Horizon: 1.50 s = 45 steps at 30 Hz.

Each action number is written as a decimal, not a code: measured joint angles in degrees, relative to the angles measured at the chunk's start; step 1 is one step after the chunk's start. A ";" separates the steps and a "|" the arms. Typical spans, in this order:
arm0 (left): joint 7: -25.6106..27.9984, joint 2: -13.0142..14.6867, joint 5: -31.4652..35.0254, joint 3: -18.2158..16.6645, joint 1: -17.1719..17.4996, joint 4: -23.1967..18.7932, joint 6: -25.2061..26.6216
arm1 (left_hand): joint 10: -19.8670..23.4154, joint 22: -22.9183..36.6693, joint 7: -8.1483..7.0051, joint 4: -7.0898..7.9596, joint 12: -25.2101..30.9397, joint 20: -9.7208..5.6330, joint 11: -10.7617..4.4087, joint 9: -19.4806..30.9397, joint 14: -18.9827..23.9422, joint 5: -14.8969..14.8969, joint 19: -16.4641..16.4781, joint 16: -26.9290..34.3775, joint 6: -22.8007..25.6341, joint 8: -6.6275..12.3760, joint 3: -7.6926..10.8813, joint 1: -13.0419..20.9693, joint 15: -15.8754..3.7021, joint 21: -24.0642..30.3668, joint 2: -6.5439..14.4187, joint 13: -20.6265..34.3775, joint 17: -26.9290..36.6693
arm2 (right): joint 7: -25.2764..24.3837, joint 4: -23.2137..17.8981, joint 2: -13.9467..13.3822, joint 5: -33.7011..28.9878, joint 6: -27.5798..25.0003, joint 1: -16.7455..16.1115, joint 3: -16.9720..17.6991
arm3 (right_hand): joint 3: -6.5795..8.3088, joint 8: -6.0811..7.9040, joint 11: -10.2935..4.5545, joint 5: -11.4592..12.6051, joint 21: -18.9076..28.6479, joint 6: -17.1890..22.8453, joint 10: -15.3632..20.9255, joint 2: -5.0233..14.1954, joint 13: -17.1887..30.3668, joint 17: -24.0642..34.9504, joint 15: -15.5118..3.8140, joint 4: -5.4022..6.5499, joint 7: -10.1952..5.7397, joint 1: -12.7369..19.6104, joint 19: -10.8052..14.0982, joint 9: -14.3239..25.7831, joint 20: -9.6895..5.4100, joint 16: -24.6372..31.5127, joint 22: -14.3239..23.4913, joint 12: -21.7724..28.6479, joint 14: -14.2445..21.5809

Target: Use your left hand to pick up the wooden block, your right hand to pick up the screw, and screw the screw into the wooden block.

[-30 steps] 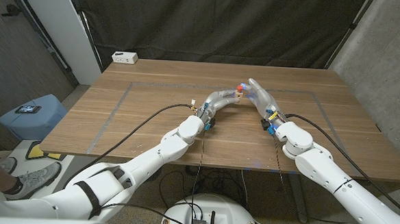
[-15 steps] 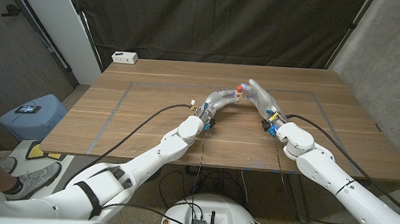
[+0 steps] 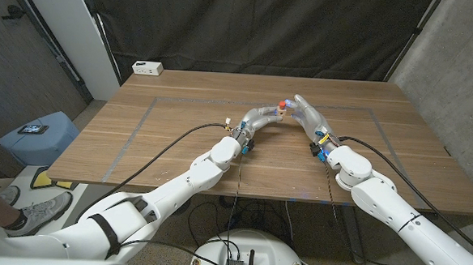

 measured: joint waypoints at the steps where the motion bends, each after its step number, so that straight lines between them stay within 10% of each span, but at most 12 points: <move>1: 0.00 0.00 -0.01 0.00 -0.01 0.01 0.00 | 0.00 0.00 0.09 0.00 0.00 0.00 0.00 0.00 0.00 0.00 0.00 0.00 -0.09 0.00 0.00 0.00 0.00 0.00 0.00 0.00 0.00 | -0.04 -0.05 -0.04 0.00 -0.04 -0.04 0.01 | 0.00 0.00 0.00 0.00 0.00 0.21 0.00 0.00 0.00 0.00 0.00 0.00 -0.01 0.00 0.20 -0.01 -0.20 0.00 0.00 0.00 0.00; 45: -0.49 -0.61 -0.57 0.02 -0.28 0.96 0.02 | 0.00 0.00 0.31 0.05 0.29 0.00 0.00 0.00 0.00 0.08 0.00 0.00 -0.31 0.01 0.21 0.02 0.00 0.00 -0.02 -0.17 -0.01 | -1.70 -2.59 -1.59 -0.51 -1.00 -1.99 1.08 | 0.65 0.85 -1.11 0.00 0.00 6.12 1.54 0.84 -0.28 0.01 -0.58 -0.66 -0.40 0.54 1.32 0.02 -0.11 0.00 0.00 0.23 -0.02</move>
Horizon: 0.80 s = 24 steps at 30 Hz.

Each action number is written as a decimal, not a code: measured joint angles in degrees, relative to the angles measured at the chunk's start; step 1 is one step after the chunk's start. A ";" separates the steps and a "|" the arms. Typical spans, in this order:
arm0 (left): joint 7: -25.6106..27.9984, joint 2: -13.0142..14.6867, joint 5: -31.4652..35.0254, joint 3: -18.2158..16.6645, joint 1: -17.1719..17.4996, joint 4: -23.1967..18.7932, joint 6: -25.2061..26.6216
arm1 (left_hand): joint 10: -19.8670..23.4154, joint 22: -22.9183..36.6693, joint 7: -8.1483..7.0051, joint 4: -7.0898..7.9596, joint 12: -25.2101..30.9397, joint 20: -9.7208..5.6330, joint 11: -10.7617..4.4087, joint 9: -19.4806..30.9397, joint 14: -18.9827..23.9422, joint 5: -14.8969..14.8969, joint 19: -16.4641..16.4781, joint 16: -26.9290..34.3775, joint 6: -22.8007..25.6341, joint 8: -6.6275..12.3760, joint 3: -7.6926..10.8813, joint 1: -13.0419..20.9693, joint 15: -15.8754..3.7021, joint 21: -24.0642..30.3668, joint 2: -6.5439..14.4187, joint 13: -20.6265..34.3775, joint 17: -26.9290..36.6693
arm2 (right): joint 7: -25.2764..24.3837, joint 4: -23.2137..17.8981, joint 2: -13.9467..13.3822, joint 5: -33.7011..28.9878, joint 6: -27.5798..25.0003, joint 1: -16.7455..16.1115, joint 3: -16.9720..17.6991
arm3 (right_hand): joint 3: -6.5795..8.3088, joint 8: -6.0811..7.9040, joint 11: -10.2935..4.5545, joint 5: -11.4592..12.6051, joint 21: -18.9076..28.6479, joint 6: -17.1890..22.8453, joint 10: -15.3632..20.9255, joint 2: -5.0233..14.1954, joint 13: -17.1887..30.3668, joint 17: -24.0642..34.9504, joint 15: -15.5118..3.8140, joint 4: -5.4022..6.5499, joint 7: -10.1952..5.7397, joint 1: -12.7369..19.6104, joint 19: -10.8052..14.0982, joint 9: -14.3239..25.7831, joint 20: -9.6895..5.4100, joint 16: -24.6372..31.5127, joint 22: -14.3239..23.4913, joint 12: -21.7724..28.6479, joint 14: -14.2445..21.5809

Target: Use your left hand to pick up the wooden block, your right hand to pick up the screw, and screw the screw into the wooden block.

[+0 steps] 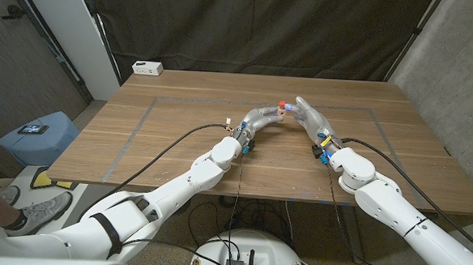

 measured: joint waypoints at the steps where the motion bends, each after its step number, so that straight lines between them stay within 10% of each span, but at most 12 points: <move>1: 0.00 0.00 0.00 0.00 0.00 0.00 0.00 | 0.00 0.00 0.00 0.00 0.00 0.00 0.00 0.00 0.00 0.00 0.00 0.00 0.00 0.00 0.00 0.00 0.00 0.00 0.00 0.00 0.00 | -0.04 -0.01 -0.02 -0.02 -0.02 -0.02 0.03 | 0.13 0.00 0.00 0.00 0.00 0.00 0.00 0.00 0.00 0.00 0.00 -0.13 0.00 0.00 0.00 0.00 0.00 0.00 0.00 0.00 0.00; 24: -0.05 0.18 0.34 0.17 -0.05 -0.36 -0.17 | 0.00 0.00 -0.13 -0.08 -0.01 0.00 0.00 -0.03 0.00 -0.02 0.00 0.00 0.13 0.00 -0.07 0.01 0.00 0.00 -0.01 -0.01 0.00 | 0.87 2.49 0.60 -0.30 0.69 1.55 -0.06 | 0.14 -1.78 0.22 0.00 0.00 -3.73 -0.23 -0.35 0.15 0.00 0.02 -0.14 -0.18 -0.35 0.30 0.00 -0.30 0.00 0.00 -0.25 0.00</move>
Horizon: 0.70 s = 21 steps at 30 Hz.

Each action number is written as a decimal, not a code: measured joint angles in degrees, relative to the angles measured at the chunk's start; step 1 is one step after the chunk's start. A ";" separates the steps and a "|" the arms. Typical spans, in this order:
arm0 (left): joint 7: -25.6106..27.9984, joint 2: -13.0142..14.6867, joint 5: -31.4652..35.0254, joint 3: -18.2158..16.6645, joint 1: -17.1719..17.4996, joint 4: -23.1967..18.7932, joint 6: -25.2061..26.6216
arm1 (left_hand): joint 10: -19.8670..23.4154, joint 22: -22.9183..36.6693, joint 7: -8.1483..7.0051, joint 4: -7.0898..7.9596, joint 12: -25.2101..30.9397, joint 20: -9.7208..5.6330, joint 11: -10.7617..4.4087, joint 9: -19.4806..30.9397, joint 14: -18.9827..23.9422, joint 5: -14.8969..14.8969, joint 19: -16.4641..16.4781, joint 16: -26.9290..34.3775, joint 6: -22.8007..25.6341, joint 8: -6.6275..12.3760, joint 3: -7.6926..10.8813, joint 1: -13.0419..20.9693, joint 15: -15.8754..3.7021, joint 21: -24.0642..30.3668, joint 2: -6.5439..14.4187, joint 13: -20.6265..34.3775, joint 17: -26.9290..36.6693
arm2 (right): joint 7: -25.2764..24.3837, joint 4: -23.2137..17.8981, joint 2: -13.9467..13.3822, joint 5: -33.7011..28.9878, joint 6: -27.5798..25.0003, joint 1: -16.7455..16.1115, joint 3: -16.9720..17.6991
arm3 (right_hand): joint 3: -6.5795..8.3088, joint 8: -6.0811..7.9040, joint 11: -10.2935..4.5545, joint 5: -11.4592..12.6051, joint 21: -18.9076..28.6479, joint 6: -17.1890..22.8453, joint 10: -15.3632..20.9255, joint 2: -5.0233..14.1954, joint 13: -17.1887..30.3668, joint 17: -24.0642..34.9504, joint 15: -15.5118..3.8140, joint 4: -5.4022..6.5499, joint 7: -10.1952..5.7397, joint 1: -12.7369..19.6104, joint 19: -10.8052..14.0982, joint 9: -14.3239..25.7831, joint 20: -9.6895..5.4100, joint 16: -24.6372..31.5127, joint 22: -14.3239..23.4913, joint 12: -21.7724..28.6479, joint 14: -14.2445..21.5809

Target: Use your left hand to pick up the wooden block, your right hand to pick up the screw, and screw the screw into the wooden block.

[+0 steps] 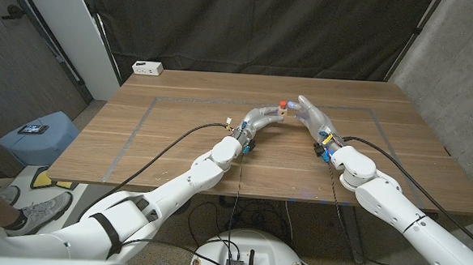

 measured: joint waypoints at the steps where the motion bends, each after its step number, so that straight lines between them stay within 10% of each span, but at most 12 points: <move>1: 0.00 0.02 0.01 0.00 -0.01 -0.04 0.00 | 0.00 0.00 0.00 0.00 0.00 0.00 0.00 0.01 0.00 0.00 0.00 0.00 0.00 0.00 0.00 0.08 0.00 0.00 -0.08 0.00 0.00 | 0.15 0.25 0.07 -0.02 0.10 0.19 -0.05 | 0.00 0.00 0.00 0.00 0.00 -0.21 0.00 -0.05 0.00 0.00 0.00 0.00 -0.04 -0.05 0.00 0.00 0.00 0.00 0.00 0.00 0.00; 21: -0.02 0.21 0.08 0.13 0.19 -1.01 0.78 | 0.00 0.00 -0.11 0.08 -0.01 0.00 0.00 0.03 0.00 -0.06 0.00 0.00 0.12 0.00 0.09 0.04 0.00 0.00 -0.04 0.00 0.00 | 2.46 2.71 0.72 -0.18 1.71 2.02 -0.89 | 0.00 -0.62 -0.02 0.00 0.00 -3.70 -0.63 -0.05 -0.01 0.00 0.53 0.00 -1.47 -0.65 -0.65 0.00 0.87 0.00 0.00 -0.20 -0.10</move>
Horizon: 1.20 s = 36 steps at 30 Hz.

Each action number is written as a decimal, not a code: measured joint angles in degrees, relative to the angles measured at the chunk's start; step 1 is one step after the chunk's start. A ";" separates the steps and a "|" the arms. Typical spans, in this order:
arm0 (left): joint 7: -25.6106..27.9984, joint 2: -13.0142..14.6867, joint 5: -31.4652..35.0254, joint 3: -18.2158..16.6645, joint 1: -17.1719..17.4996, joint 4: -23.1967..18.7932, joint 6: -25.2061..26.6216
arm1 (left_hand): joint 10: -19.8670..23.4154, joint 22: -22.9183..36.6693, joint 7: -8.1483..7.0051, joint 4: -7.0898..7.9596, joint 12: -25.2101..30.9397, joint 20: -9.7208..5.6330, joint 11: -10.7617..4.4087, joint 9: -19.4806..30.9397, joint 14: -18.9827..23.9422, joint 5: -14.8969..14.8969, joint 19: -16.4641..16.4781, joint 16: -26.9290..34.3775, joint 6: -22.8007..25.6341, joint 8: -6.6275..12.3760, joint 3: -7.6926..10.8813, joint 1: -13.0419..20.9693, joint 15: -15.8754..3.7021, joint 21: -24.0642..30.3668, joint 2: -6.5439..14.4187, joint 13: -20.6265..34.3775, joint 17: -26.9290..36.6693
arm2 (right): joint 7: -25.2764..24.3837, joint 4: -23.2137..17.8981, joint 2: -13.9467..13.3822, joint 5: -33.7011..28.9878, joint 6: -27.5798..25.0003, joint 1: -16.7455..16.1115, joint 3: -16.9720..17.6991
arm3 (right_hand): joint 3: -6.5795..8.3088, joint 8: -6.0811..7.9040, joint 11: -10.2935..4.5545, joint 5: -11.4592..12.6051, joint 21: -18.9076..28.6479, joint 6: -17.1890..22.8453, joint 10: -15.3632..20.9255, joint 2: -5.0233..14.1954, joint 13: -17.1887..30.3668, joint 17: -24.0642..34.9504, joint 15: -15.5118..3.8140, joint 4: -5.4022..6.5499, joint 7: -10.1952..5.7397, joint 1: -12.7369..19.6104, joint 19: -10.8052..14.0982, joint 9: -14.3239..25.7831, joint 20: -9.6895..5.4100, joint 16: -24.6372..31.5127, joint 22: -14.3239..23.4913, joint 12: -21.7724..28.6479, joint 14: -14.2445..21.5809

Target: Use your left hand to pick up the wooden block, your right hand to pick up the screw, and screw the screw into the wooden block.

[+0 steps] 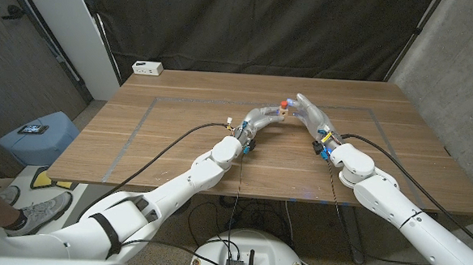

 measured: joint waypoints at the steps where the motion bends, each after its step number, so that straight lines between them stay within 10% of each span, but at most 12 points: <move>1: 0.01 0.03 0.01 0.01 0.09 -0.09 0.07 | 0.00 0.00 0.00 0.00 0.00 0.00 0.00 0.00 0.00 0.00 0.00 0.00 0.00 0.00 0.00 0.00 0.00 0.00 0.00 0.00 0.00 | 0.19 0.09 0.02 0.00 0.14 0.07 -0.03 | 0.00 0.00 0.00 0.00 -0.13 -0.09 0.00 0.00 0.00 0.05 0.00 0.00 -0.09 0.00 -0.09 0.00 0.09 0.00 0.00 0.00 0.00; 36: 0.28 -0.38 0.08 0.16 0.08 0.31 0.39 | 0.00 0.00 0.04 -0.08 -0.03 0.00 0.00 0.01 0.00 -0.06 0.00 0.00 -0.04 0.00 -0.07 -0.15 0.00 0.00 0.15 -0.01 0.00 | 2.80 1.70 0.12 0.65 0.71 1.47 -0.63 | 0.15 0.25 0.00 0.00 -0.28 0.24 -0.61 0.23 -0.01 0.13 -0.01 0.15 0.04 -1.13 -0.38 0.00 0.37 0.00 0.00 -0.22 0.00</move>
